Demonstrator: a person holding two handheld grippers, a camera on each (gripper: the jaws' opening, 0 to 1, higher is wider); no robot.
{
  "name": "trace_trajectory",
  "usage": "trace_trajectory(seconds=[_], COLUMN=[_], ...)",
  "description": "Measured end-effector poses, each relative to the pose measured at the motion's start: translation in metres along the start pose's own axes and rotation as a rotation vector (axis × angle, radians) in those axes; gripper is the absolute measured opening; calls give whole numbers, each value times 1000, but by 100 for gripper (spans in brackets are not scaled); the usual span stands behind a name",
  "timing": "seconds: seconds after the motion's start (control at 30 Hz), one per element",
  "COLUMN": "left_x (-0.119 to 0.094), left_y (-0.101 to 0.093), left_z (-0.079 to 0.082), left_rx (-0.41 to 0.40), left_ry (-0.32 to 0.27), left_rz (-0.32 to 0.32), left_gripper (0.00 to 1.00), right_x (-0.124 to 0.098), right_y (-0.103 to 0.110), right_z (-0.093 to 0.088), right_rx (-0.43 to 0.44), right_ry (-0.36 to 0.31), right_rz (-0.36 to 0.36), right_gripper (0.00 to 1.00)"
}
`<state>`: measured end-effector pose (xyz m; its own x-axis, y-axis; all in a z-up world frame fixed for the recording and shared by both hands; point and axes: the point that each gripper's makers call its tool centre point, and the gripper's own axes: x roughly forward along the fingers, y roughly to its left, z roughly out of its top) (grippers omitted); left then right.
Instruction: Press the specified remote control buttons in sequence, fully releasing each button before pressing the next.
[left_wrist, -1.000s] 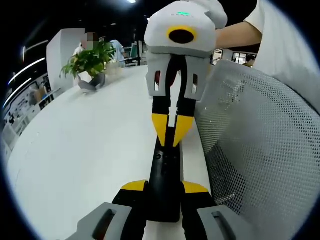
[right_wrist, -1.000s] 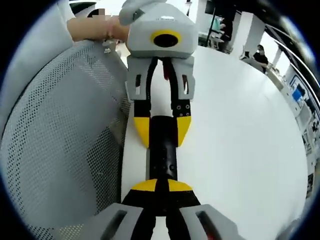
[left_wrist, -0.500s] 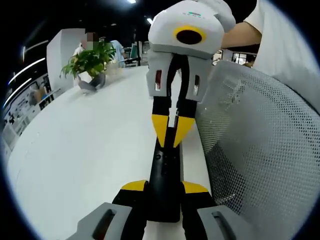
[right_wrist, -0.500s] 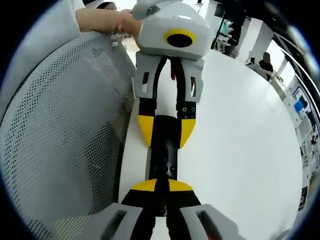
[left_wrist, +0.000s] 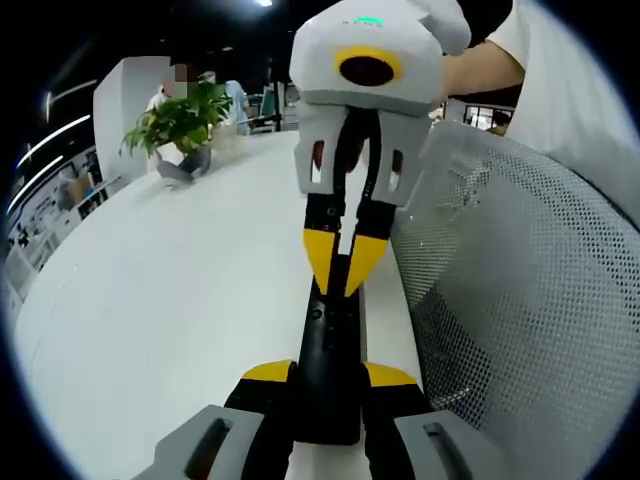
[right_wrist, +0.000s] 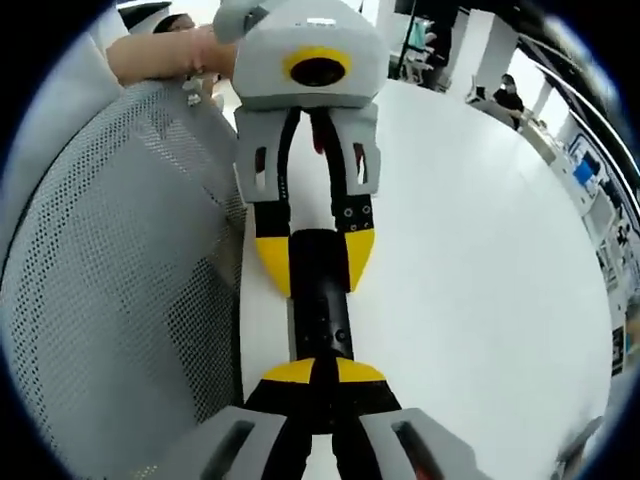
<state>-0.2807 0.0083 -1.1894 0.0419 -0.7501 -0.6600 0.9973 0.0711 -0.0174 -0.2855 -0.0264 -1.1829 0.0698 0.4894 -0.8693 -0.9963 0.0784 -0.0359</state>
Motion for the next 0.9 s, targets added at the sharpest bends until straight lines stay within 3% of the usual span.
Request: trace_trajectory(seconds=[0.13, 0.23, 0.3, 0.5, 0.57, 0.67, 0.83, 0.9], left_x=[0, 0, 0, 0, 0, 0, 0, 0], left_y=[0, 0, 0, 0, 0, 0, 0, 0], left_z=[0, 0, 0, 0, 0, 0, 0, 0], left_rx=[-2, -3, -4, -4, -4, -5, -10, -17], left_ry=[-1, -3, -4, -4, -5, -5, -6, -11], left_rz=[3, 3, 3, 3, 3, 4, 4, 8], left_gripper=[25, 25, 25, 25, 25, 25, 24, 25], right_x=[-1, 1, 3, 4, 4, 5, 5, 4], right_y=[0, 3, 4, -3, -2, -3, -4, -6], right_z=[1, 4, 5, 6, 6, 7, 6, 6], right_rx=[-74, -186, -200, -158, -138, -129, 15, 31], right_ry=[-64, -54, -49, -32, -3, 25, 27, 25], right_rz=[-44, -58, -55, -31, 18, 35, 58, 57], right_gripper=[2, 2, 0, 0, 0, 0, 0, 0])
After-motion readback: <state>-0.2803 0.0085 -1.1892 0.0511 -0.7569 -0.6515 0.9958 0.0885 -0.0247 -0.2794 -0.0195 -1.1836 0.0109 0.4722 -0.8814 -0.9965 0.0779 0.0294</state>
